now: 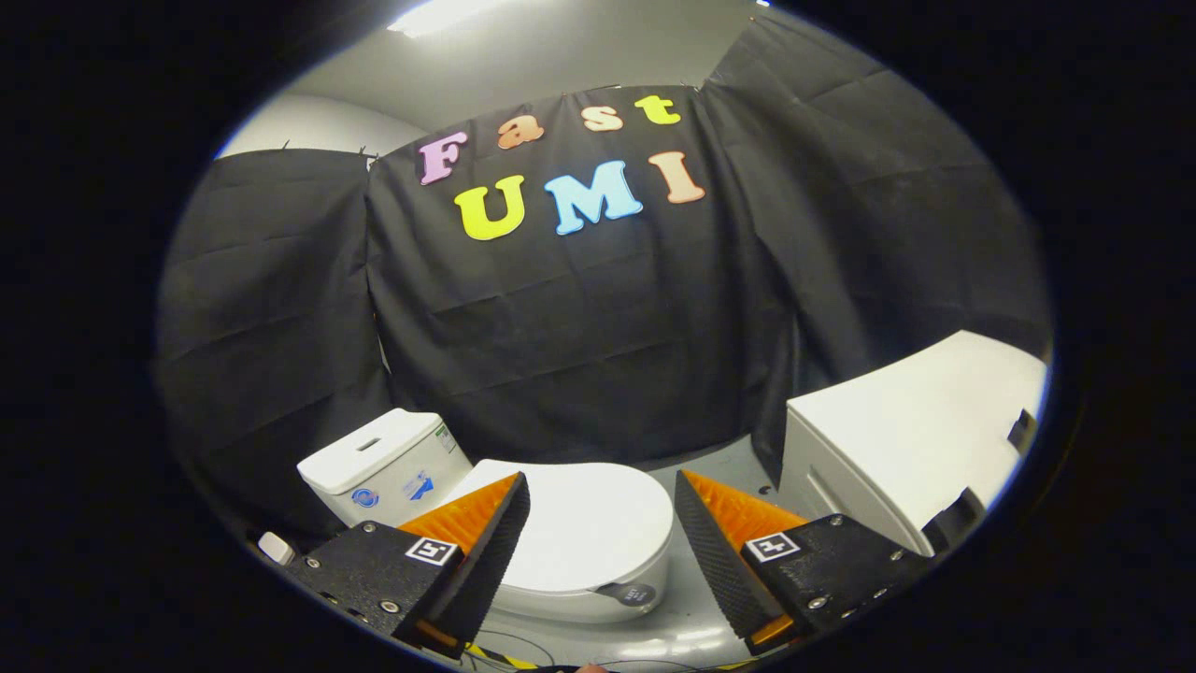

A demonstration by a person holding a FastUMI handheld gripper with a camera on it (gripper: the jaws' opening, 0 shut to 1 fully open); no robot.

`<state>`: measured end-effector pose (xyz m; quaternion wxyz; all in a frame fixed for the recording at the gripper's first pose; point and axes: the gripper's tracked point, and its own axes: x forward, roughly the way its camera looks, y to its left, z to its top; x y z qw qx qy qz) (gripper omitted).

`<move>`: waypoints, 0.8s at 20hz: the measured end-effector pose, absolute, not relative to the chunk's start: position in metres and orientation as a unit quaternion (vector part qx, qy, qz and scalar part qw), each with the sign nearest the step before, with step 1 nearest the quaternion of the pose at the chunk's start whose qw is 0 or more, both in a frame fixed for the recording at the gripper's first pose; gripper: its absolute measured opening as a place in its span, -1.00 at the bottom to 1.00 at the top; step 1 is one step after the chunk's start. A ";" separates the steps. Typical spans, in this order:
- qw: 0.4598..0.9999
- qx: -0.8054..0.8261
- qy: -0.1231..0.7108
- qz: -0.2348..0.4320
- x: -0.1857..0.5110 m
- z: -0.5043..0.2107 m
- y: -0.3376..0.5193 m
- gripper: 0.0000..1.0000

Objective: Open the toilet lid.

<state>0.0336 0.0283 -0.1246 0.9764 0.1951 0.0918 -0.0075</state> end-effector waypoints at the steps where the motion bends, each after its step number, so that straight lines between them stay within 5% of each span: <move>1: 0.971 0.217 0.101 -0.005 0.036 -0.135 0.033 0.92; 16: 0.881 0.423 0.209 -0.040 0.059 -0.280 0.068 0.90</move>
